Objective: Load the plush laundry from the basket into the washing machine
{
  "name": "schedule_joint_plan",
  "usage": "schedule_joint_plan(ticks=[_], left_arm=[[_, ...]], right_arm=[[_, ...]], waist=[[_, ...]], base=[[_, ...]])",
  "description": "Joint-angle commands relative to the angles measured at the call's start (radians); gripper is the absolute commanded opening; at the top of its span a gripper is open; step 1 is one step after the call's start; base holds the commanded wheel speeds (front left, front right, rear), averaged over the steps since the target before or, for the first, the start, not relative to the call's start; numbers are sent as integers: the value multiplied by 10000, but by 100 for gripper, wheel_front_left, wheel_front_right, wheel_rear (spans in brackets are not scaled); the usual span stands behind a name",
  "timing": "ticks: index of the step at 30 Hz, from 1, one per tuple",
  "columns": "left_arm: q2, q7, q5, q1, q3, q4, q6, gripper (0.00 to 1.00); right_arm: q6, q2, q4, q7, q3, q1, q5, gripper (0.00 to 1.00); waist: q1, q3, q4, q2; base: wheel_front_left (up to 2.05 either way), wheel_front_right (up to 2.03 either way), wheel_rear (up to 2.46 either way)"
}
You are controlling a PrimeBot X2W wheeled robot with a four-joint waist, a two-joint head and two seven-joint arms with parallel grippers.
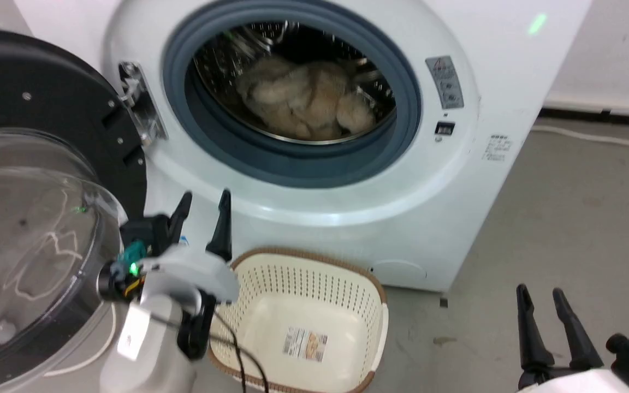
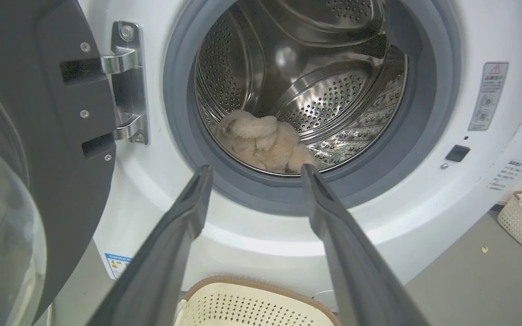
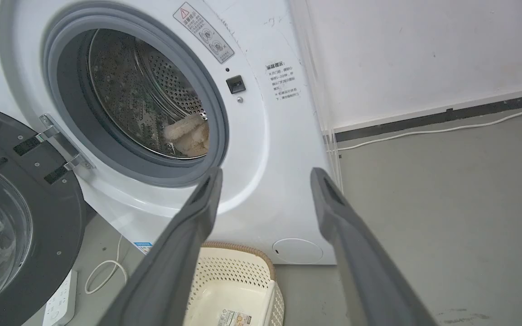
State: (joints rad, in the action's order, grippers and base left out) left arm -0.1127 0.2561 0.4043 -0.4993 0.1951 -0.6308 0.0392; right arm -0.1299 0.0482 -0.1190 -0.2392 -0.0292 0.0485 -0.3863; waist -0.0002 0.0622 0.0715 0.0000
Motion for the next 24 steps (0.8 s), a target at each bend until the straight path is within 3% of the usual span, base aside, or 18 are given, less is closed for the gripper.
schedule_joint_plan(ticks=[1,12,24], left_arm=[[-76,11,-75,256,28,191,-62,100],[-594,-383,-393,2595,493,2945,-321,100],[-1197,-677,-509,4062,530,4538,-622,100]], right_arm=[[-8,20,-34,12,-1,168,41,100],[-8,20,0,180,60,511,524,100],[-8,20,341,570,54,817,1059,100]], waist=[[2,-252,-32,0],[2,-874,-165,0],[2,-1218,-62,0]], base=[[0,0,0],[0,0,0],[0,0,0]])
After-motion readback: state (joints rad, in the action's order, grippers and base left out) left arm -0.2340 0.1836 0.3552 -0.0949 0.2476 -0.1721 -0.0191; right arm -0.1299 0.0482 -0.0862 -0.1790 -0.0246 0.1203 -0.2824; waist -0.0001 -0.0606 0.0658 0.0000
